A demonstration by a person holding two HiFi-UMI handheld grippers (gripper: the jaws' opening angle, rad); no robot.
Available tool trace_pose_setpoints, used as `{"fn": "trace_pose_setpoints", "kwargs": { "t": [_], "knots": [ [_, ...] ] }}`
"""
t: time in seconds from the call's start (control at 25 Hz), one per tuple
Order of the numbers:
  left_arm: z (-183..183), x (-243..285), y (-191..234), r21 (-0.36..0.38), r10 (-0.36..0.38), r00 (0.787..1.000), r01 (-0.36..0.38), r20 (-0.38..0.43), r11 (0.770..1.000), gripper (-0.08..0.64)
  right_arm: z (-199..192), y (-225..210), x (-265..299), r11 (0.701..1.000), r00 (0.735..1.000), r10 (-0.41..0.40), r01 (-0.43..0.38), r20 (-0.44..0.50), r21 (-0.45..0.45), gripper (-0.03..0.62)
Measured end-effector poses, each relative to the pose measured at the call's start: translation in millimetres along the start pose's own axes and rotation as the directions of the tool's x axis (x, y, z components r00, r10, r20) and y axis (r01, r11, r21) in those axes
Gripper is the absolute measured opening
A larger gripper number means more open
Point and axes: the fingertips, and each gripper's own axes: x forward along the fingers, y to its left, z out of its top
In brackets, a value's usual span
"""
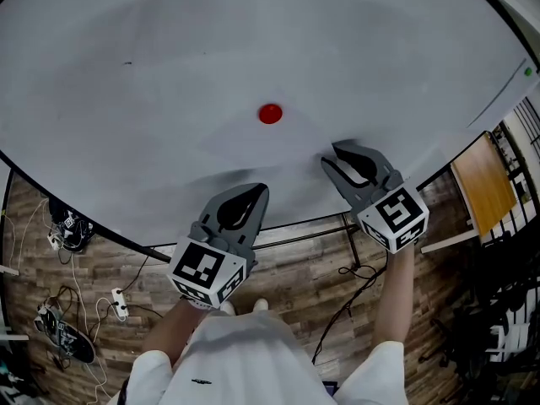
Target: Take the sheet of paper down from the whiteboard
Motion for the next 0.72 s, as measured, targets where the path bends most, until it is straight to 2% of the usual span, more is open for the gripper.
{"fn": "trace_pose_setpoints", "kwargs": {
  "t": [0.12, 0.48, 0.72],
  "knots": [
    [0.2, -1.6, 1.4, 0.0, 0.001, 1.0, -0.001, 0.001, 1.0, 0.006, -1.3, 5.9, -0.9, 1.0, 1.0, 0.007, -0.007, 0.007, 0.004, 0.025],
    [7.7, -9.6, 0.3, 0.022, 0.006, 1.0, -0.007, 0.019, 1.0, 0.006, 2.6, 17.2, -6.0, 0.999, 0.999, -0.044, 0.044, 0.001, 0.021, 0.011],
    [10.5, -17.8, 2.2, 0.041, 0.035, 0.998, -0.037, 0.046, 0.998, 0.006, 9.5, 22.0, -16.7, 0.982, 0.986, -0.156, 0.15, 0.053, 0.111, 0.009]
  ]
}}
